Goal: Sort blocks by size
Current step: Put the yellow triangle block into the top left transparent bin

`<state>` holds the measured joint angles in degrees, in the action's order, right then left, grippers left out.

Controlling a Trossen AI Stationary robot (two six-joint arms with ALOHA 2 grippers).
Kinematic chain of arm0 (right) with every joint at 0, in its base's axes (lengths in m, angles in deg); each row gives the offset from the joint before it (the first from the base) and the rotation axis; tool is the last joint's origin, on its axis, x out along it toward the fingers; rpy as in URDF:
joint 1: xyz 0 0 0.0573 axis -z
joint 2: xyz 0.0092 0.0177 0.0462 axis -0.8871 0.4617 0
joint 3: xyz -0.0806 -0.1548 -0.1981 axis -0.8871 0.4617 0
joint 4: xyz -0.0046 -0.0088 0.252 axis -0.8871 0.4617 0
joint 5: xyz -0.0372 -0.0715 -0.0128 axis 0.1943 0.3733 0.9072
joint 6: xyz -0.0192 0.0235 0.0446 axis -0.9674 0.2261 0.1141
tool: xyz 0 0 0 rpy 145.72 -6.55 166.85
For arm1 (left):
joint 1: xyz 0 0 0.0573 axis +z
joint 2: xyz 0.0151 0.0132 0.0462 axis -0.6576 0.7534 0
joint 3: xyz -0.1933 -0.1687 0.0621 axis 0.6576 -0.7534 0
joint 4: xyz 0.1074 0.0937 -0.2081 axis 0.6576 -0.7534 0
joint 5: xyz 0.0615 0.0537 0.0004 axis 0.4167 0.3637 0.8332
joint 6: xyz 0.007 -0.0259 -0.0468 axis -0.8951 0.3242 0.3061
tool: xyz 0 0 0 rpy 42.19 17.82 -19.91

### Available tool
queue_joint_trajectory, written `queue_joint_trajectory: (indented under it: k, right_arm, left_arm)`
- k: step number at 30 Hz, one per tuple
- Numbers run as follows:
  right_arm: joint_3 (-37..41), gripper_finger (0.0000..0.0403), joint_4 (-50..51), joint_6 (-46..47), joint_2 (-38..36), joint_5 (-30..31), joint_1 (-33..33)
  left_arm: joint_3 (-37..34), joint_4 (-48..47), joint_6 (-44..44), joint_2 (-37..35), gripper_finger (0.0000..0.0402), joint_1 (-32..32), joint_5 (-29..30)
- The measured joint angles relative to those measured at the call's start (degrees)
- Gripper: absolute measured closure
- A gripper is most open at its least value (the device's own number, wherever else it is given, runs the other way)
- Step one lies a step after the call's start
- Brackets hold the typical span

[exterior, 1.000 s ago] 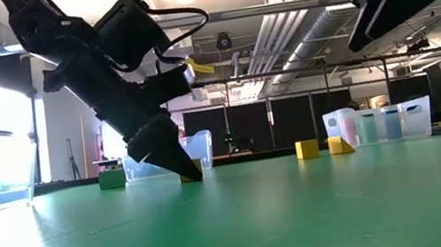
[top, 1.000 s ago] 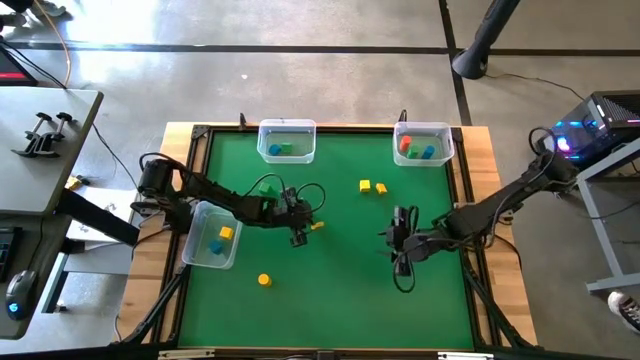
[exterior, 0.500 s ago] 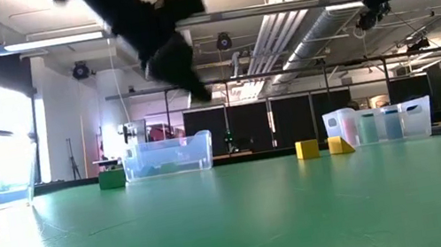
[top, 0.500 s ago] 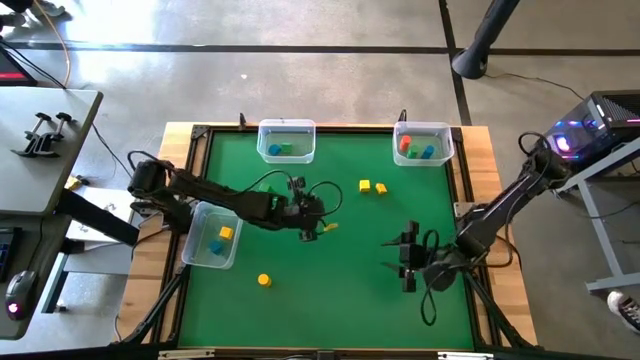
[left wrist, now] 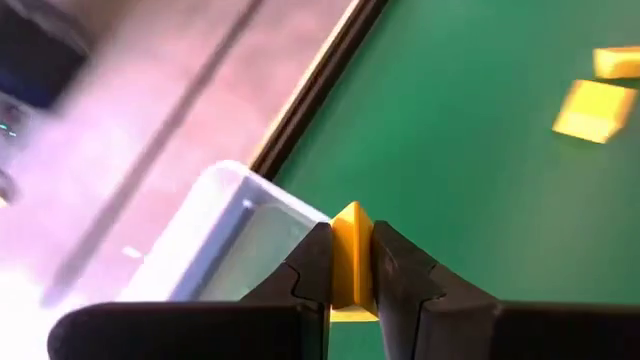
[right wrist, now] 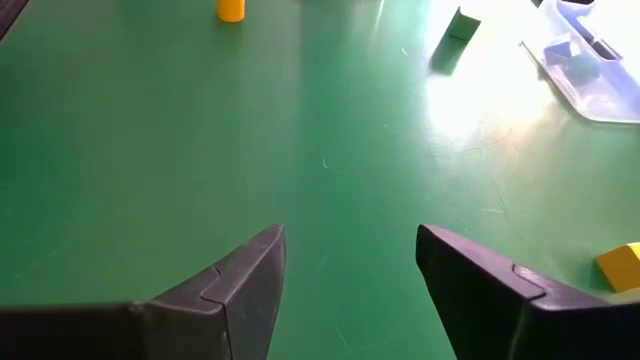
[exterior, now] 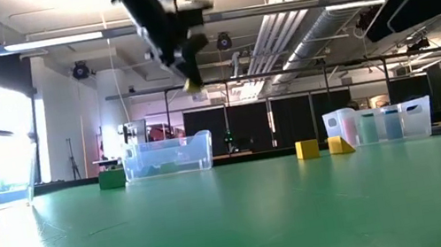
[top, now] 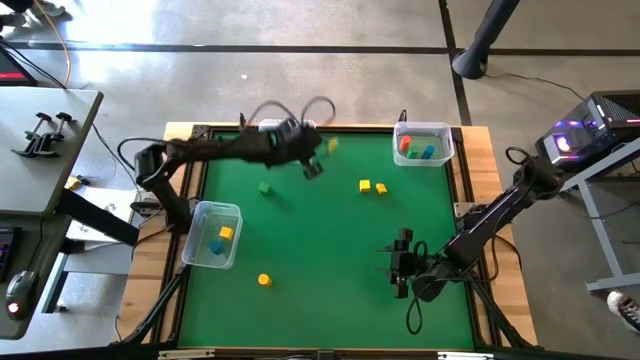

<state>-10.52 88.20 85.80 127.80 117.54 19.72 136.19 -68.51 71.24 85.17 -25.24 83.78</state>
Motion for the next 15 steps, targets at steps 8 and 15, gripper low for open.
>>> queue_joint_trajectory:
  k: [8, 15]
  right_arm:
    - [0.0, 0.0176, 0.12, -0.31, -0.01, 0.23, 0.0]
    - [0.0, 0.0176, 0.16, -0.37, -0.04, 0.25, 0.0]
  left_arm:
    - [-0.02, -0.02, 2.68, 7.71, 0.0367, 14.16, -11.3]
    - [-0.04, 2.89, 2.65, 14.79, 0.0367, 16.61, -12.36]
